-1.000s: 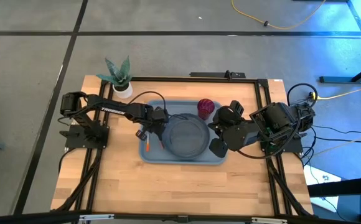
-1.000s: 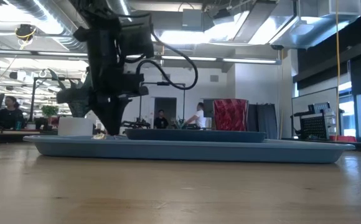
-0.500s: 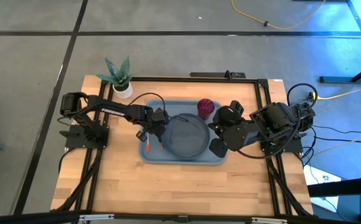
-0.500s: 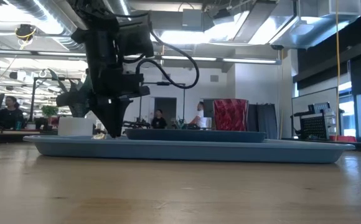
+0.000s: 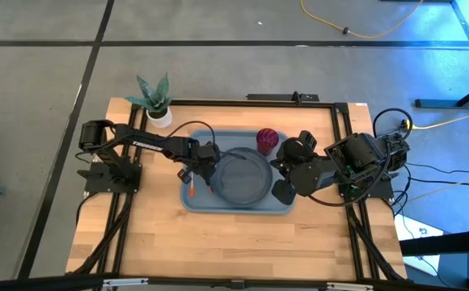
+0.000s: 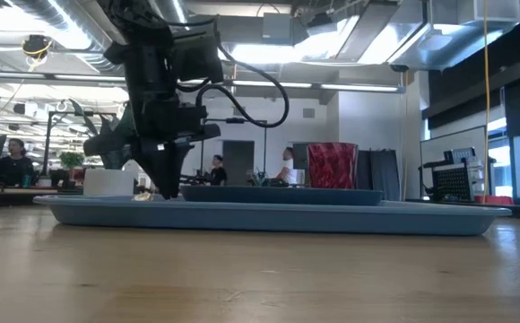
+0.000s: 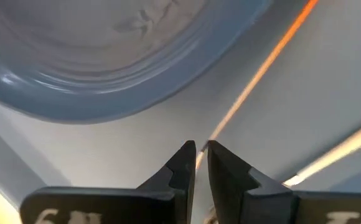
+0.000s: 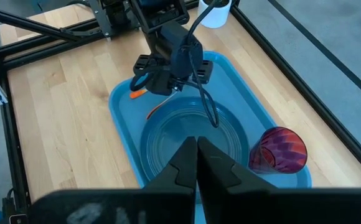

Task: Pick and place plate/cup/fork/spoon on tray
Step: Adjust the orange fork on the blue tray

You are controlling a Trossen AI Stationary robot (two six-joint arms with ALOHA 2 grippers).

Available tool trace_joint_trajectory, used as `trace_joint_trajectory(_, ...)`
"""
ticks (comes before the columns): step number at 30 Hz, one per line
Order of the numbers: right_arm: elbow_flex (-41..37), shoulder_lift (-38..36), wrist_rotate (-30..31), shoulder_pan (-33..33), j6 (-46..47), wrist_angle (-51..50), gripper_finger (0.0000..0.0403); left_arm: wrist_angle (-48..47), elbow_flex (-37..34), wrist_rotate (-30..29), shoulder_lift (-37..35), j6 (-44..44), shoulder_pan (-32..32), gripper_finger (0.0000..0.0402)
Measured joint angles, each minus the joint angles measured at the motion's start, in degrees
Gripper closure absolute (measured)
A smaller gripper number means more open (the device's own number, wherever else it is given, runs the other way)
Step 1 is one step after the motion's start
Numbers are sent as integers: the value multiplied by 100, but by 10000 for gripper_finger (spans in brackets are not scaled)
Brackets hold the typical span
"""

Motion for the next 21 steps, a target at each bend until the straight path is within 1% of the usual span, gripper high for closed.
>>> trace_joint_trajectory(11, 0, 0, 0, 0, 2, 0, 395, -130, 0, 0, 0, 32, 2, 367)
trace_joint_trajectory(13, 0, 0, 0, 0, 2, 0, 395, -137, 0, -90, 0, 79, 0, 367)
trace_joint_trajectory(16, 0, 0, 0, 0, 2, 0, 395, -186, 0, -414, 0, 94, 7, 367)
trace_joint_trajectory(21, 0, 0, 0, 0, 0, 0, 395, -227, 0, -367, -2, 90, 137, 367)
